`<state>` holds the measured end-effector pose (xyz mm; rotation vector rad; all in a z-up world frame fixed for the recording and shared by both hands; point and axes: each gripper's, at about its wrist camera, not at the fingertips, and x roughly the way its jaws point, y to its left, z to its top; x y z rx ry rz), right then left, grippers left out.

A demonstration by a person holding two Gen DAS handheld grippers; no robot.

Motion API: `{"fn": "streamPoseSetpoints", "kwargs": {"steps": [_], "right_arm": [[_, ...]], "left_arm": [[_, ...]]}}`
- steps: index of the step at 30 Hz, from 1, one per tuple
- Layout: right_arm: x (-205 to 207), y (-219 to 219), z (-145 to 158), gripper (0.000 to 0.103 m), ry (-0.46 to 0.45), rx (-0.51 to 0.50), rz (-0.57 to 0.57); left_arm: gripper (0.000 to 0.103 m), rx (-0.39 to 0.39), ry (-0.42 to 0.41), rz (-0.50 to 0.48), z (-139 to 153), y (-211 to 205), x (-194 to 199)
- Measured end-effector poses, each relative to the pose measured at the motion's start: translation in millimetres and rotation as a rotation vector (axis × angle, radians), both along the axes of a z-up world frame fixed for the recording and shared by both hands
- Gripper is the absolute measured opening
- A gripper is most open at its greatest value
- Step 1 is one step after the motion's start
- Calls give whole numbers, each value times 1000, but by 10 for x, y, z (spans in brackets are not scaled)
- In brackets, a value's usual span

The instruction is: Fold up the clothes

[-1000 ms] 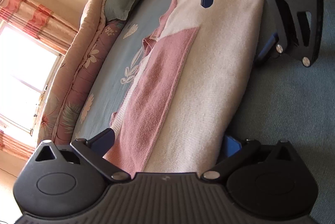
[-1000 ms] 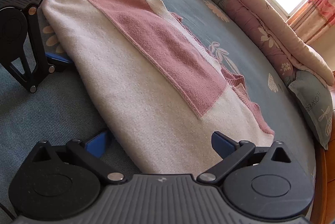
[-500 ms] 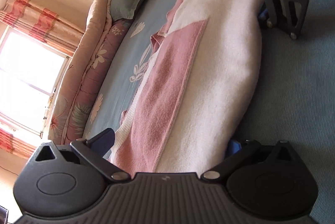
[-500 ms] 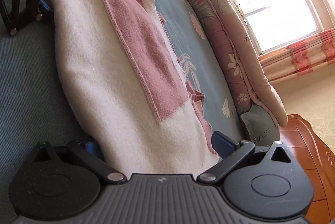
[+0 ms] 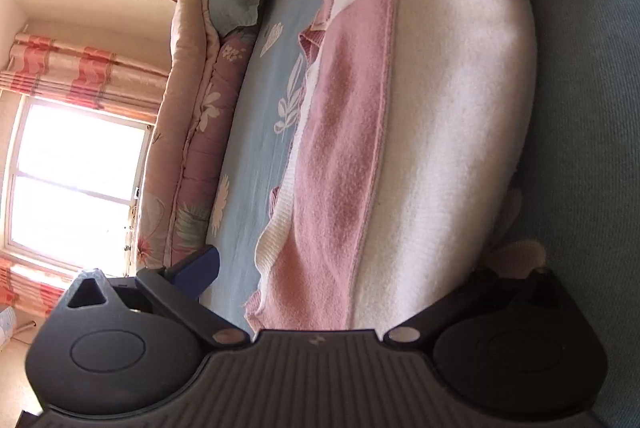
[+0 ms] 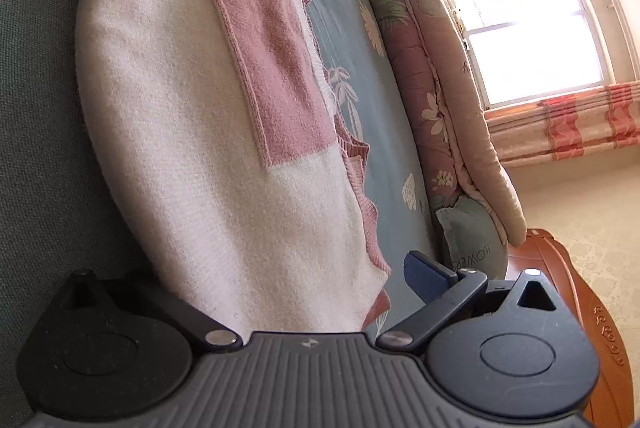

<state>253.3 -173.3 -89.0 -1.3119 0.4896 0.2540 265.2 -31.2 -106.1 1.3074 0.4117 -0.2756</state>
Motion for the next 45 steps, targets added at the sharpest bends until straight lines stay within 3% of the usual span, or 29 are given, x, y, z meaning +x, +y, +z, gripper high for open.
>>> {"fn": "streamPoseSetpoints", "kwargs": {"steps": [7,11,16,21,25,28,30,31,32,33,39,45], "right_arm": [[147,-106,91,103,54,131,-58],[121,-102,68,103,33,130,-54],[109,-135,62,103,47,-3,5],[66,-188,10,103,11,-18,-6],[20,-79,-51,103,-18,-91,8],[16,-66,-54,103,-22,-95,-3],[-4,-67,-57,102,-31,-87,-11],[-17,-69,-58,101,-35,-83,-12],[-31,-71,-58,100,-38,-78,-14],[-46,-72,-57,98,-39,-74,-15],[-89,-60,-69,87,-32,-70,-14],[-87,-19,-84,87,-13,-107,16]], "left_arm": [[103,-70,38,30,35,22,114],[103,-93,58,35,54,33,165],[103,85,19,-64,-7,0,85],[103,101,-14,-60,-69,-14,57],[98,168,-40,-90,-136,-110,-12],[76,162,-1,-89,-172,-123,-62],[48,125,36,-72,-205,-109,-91],[39,106,49,-63,-236,-106,-110],[19,103,49,-60,-252,-109,-122],[12,104,45,-58,-264,-115,-130],[11,112,20,-48,-332,-147,-179],[11,103,1,-39,-363,-157,-214]]}}
